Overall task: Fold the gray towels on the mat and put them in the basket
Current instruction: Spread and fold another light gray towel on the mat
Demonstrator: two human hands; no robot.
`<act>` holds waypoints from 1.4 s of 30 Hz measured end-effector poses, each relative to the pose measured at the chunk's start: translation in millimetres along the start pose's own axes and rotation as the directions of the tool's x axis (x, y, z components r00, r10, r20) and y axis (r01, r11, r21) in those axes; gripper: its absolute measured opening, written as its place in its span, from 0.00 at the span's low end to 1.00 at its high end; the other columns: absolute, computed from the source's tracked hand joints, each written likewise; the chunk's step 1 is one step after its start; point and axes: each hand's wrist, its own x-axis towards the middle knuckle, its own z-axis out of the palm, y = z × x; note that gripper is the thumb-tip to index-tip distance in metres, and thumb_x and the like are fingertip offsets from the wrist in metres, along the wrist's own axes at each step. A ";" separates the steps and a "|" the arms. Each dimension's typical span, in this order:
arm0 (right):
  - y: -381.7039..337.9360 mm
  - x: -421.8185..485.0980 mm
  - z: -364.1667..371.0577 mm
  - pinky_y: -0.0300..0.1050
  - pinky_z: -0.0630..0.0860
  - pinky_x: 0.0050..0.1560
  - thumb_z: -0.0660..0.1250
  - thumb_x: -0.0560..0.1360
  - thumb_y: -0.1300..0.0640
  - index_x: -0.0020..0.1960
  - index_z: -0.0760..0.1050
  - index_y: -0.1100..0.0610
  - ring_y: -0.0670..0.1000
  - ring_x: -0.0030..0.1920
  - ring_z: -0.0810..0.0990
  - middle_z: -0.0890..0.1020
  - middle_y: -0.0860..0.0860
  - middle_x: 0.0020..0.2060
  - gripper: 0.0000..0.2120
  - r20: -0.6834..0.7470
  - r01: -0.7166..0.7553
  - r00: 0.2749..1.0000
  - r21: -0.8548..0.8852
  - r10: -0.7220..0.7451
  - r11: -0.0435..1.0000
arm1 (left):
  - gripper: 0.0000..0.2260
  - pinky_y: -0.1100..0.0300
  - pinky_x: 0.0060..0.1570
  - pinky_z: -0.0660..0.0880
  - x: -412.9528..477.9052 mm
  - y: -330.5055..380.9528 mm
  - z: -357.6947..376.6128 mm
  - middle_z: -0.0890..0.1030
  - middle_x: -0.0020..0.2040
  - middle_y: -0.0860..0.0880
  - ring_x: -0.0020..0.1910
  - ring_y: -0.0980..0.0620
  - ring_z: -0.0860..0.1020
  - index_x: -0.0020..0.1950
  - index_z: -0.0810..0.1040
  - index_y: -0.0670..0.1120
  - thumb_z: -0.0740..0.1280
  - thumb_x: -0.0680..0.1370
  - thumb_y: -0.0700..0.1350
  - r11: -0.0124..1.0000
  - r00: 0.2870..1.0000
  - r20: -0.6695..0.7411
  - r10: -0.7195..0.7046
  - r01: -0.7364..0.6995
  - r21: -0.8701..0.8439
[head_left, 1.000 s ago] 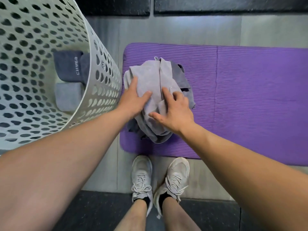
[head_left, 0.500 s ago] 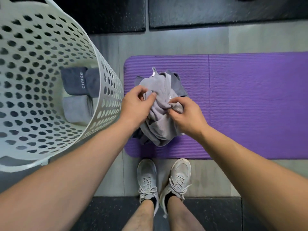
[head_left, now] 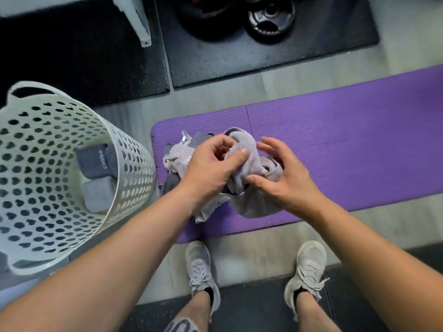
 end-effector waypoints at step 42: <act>364.1 100.5 -404.8 0.41 0.73 0.64 0.81 0.66 0.47 0.60 0.78 0.46 0.44 0.59 0.78 0.81 0.45 0.58 0.24 -0.105 -0.116 0.990 -0.212 0.095 0.970 | 0.08 0.55 0.38 0.74 201.0 -104.1 481.9 0.75 0.38 0.45 0.37 0.50 0.73 0.44 0.76 0.45 0.74 0.77 0.43 0.968 0.961 -0.122 -0.249 0.248 -0.023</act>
